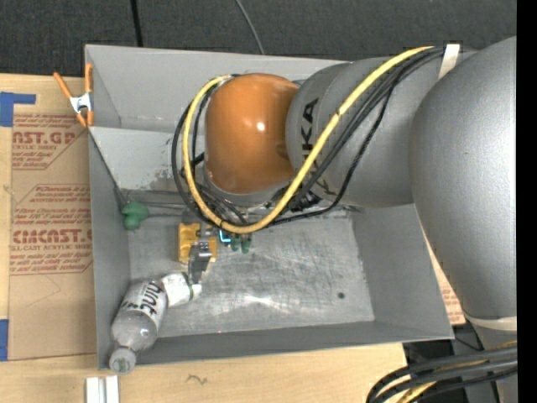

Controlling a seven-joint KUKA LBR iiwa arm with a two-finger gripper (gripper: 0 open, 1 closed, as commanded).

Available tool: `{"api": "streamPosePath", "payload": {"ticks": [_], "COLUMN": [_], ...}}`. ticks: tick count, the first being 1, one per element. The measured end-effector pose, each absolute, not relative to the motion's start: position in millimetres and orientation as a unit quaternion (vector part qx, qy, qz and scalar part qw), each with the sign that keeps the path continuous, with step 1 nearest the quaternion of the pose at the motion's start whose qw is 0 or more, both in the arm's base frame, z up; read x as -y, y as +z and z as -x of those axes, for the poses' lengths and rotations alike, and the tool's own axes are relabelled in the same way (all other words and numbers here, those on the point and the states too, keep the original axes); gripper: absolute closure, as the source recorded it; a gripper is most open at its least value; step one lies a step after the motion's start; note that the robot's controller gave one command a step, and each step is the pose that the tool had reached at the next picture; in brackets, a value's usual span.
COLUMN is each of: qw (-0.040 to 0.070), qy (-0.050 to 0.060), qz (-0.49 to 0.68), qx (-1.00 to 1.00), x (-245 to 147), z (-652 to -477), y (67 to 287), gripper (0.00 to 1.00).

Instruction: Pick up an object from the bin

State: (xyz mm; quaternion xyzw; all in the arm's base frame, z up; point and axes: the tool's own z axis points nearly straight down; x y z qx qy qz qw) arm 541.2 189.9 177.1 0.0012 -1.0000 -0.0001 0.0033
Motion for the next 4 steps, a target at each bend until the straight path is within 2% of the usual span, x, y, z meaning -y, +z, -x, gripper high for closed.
{"api": "streamPosePath", "payload": {"ticks": [1, 2, 3, 4], "qw": [0.0, -0.005, -0.01, -0.004], "qy": [-0.001, -0.002, -0.006, -0.001], "qz": [-0.001, -0.013, 0.025, 0.026], "qx": [1.0, 1.0, 1.0, 1.0], "x": [-189.1, -182.0, -169.4, -168.2], "z": [-543.2, -562.1, -576.0, -570.7], "y": [181.5, 139.4, 99.5, 99.3], "gripper": [0.0, 0.0, 0.0, 1.0]}}
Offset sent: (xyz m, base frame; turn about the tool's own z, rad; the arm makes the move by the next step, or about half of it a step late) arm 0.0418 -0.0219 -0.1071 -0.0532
